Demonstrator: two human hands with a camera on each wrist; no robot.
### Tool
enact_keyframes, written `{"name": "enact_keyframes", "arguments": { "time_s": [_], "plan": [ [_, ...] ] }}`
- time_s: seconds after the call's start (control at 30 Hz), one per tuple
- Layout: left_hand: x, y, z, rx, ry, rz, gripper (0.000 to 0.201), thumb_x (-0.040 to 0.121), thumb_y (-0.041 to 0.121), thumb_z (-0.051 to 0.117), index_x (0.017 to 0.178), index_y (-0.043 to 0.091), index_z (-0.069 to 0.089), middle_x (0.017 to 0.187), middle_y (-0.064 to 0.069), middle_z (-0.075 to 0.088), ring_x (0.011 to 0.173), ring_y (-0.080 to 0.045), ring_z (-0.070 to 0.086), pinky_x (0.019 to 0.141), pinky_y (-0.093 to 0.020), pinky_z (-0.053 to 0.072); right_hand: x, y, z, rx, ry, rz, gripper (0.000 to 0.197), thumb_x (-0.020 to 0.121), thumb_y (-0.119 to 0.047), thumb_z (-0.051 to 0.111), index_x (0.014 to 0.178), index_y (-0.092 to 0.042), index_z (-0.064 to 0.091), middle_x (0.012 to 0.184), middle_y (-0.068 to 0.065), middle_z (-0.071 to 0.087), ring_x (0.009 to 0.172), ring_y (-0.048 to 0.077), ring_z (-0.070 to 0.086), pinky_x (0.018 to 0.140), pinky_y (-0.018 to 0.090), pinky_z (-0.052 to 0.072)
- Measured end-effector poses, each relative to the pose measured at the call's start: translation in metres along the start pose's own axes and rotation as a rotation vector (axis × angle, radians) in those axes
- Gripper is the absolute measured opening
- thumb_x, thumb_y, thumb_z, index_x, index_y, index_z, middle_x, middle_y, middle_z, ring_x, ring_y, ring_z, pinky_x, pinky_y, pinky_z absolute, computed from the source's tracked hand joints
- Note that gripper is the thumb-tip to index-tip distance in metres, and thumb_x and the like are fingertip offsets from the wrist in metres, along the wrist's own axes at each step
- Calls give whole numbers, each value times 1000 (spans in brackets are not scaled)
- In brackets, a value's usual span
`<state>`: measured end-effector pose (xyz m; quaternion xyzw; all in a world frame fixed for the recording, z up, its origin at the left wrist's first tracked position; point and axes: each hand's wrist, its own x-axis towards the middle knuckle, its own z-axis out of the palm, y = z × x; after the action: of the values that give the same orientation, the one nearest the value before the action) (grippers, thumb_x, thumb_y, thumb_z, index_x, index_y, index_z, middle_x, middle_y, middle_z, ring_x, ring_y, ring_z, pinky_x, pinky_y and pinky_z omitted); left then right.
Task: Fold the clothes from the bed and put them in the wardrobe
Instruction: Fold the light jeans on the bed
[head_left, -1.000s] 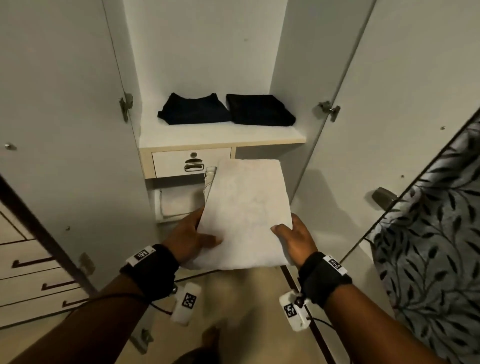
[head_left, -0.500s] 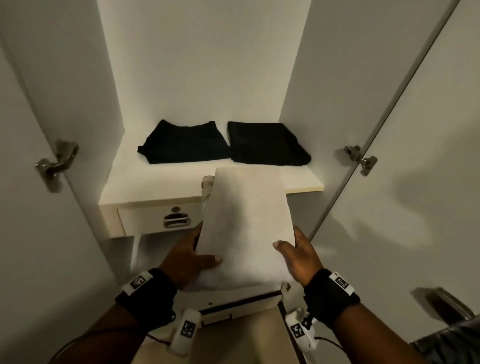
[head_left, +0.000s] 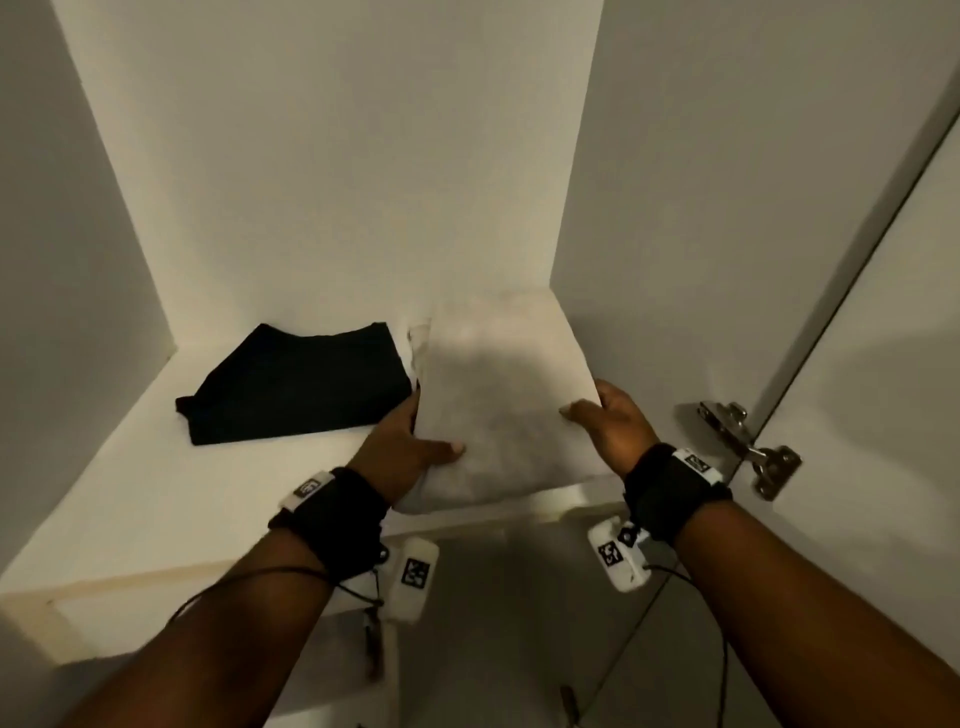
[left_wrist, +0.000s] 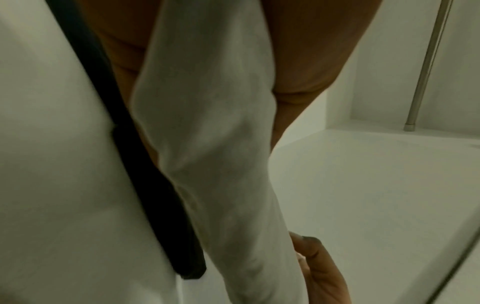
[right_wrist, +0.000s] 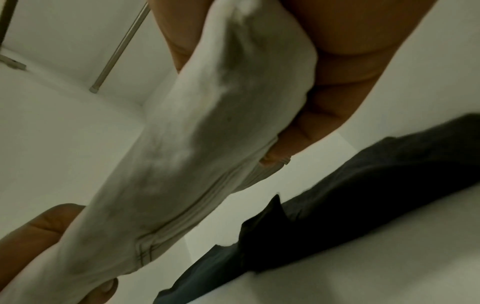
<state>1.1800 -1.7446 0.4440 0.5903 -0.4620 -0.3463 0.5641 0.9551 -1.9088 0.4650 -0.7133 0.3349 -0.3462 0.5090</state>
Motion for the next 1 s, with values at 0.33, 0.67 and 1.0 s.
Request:
{"name": "enact_keyframes", "arguments": {
  "time_s": [0.33, 0.67, 1.0],
  "plan": [
    [192, -5, 21, 110, 81, -6, 77, 88, 19, 78, 153, 14, 37, 132, -4, 61, 117, -24, 61, 95, -26, 50, 144, -14, -32, -409, 505, -17, 60, 87, -35, 73, 139, -14, 52, 126, 7, 64, 116, 26, 61, 98, 25, 42],
    [223, -46, 31, 743, -239, 17, 143, 77, 28, 88, 151, 31, -34, 165, -18, 18, 141, -34, 41, 116, -42, 37, 142, 72, -1, -1024, 46, 137, 102, 68, -57, 80, 153, -29, 29, 152, 13, 32, 140, 41, 33, 112, 44, 37],
    [204, -51, 44, 939, -97, 47, 100, 79, 48, 80, 158, 34, 20, 166, -13, 2, 150, -42, 18, 119, -47, 30, 146, 57, 21, -1237, -225, 165, 114, 73, -59, 80, 161, -32, 12, 168, 11, 10, 152, 43, 10, 122, 54, 23]
  ]
}}
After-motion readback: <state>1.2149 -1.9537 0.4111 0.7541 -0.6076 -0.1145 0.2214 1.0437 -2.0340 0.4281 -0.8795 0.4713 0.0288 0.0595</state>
